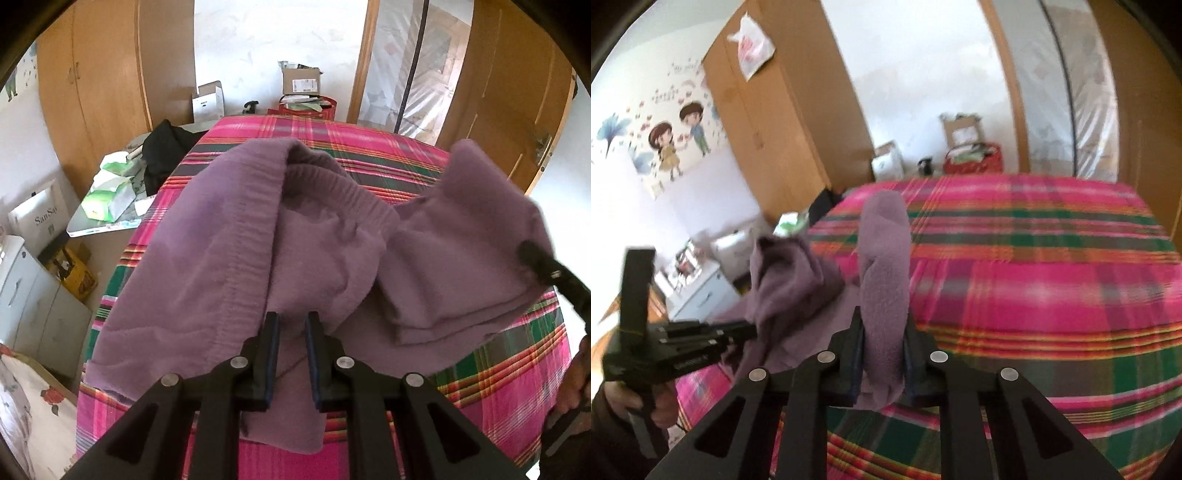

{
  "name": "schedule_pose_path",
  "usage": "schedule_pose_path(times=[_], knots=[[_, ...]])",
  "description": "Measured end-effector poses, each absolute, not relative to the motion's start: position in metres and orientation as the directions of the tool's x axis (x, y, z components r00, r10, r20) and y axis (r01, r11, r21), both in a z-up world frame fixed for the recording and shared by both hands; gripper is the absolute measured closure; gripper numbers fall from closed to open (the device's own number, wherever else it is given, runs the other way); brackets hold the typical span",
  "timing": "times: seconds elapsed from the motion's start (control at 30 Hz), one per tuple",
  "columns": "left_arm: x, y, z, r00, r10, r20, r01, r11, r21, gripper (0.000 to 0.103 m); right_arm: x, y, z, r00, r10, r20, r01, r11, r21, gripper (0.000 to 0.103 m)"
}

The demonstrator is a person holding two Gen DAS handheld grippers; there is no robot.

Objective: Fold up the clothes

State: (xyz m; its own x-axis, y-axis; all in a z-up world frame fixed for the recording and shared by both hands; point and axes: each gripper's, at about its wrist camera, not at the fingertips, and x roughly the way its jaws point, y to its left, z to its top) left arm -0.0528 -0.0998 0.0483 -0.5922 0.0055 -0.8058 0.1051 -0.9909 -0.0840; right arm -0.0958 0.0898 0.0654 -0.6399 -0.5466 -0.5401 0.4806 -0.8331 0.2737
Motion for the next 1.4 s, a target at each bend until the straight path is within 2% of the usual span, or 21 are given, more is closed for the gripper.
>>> schedule_pose_path(times=[0.6,0.9,1.03,1.2,1.27,1.4], knots=[[-0.064,-0.098,0.039,-0.573,0.054,-0.818,0.104,-0.985,-0.139,0.089,-0.075,0.189,0.073,-0.763,-0.368,-0.532,0.27,-0.928,0.256,0.086],[-0.066,-0.099,0.035,-0.563,0.01,-0.826,0.126,-0.987,-0.097,0.089,-0.066,0.216,0.056,-0.757,-0.305,-0.578,0.196,-0.95,0.244,0.086],[-0.069,-0.111,0.032,-0.544,-0.012,-0.839,0.155,-0.984,-0.086,0.089,-0.067,0.212,0.038,-0.723,-0.286,-0.629,0.198,-0.958,0.208,0.086],[-0.068,-0.119,0.035,-0.531,0.022,-0.847,0.138,-0.984,-0.112,0.089,-0.063,0.205,0.028,-0.705,-0.244,-0.666,0.204,-0.969,0.139,0.079],[-0.067,-0.108,0.042,-0.543,0.023,-0.839,0.076,-0.994,-0.076,0.089,-0.059,0.205,0.03,-0.728,-0.21,-0.653,0.187,-0.977,0.106,0.071],[-0.07,-0.093,0.045,-0.532,0.042,-0.845,-0.021,-0.999,-0.036,0.089,-0.049,0.197,0.036,-0.761,-0.188,-0.62,0.201,-0.978,0.05,0.071]])
